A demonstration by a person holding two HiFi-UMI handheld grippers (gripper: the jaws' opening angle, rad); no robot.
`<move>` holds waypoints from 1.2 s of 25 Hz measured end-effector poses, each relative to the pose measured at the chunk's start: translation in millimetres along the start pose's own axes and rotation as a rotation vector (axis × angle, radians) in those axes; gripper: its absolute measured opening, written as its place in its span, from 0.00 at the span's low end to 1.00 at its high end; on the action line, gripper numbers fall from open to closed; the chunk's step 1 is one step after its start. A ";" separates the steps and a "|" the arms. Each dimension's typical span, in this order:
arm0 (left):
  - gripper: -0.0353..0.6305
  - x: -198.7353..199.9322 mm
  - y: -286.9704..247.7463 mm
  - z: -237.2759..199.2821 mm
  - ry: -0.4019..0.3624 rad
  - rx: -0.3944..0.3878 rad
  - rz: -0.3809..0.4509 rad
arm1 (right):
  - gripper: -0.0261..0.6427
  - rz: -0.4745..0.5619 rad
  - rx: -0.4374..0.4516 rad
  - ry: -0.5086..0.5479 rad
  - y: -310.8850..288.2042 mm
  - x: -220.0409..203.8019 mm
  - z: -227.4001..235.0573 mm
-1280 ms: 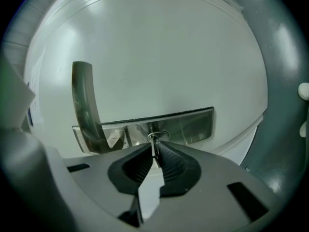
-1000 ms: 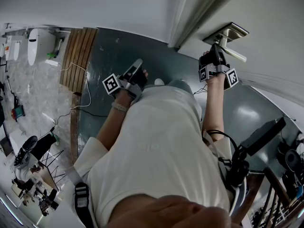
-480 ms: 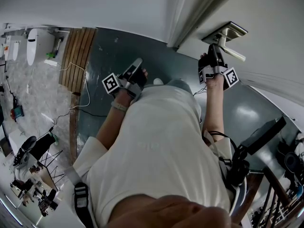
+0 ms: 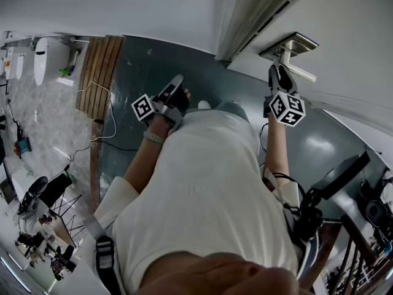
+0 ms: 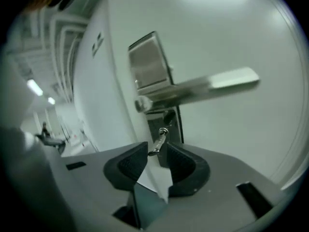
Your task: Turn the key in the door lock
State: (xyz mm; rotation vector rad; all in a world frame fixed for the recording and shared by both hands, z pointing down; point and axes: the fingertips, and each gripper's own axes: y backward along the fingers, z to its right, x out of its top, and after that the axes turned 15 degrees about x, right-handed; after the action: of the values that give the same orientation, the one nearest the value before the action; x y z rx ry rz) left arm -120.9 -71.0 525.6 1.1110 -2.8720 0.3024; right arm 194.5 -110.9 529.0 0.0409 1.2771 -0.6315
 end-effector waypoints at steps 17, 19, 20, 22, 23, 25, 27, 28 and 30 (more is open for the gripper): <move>0.06 -4.1 -3.5 -4.7 0.035 -0.016 -0.007 | 0.20 -0.535 -0.280 1.213 7.3 -22.1 -35.1; 0.06 -5.3 5.1 -1.8 0.040 -0.019 -0.003 | 0.21 -0.560 -0.291 1.252 9.0 -17.9 -43.3; 0.06 -6.0 9.1 -0.3 0.042 -0.019 -0.001 | 0.22 -0.570 -0.295 1.266 9.7 -16.6 -46.7; 0.06 -7.8 12.6 1.5 0.043 -0.021 0.000 | 0.22 -0.579 -0.311 1.276 10.7 -16.5 -48.1; 0.06 -8.4 12.8 1.5 0.043 -0.021 0.001 | 0.22 -0.574 -0.319 1.269 11.6 -17.2 -47.5; 0.06 -8.4 13.1 0.8 0.044 -0.020 0.002 | 0.22 -0.549 -0.335 1.238 15.5 -20.6 -47.2; 0.06 -7.4 14.1 0.2 0.044 -0.018 0.001 | 0.22 -0.510 -0.339 1.200 21.1 -24.6 -50.1; 0.06 -7.3 14.4 -0.2 0.045 -0.017 0.000 | 0.22 -0.488 -0.335 1.177 24.0 -25.9 -52.3; 0.06 -8.0 13.7 -1.8 0.047 -0.015 -0.004 | 0.22 -0.439 -0.319 1.130 29.6 -28.6 -55.8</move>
State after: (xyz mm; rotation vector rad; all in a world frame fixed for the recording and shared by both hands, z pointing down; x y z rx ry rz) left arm -124.3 -55.4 524.3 1.0919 -2.8262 0.3024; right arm 155.1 -53.8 528.0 -0.1775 2.5145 -0.7981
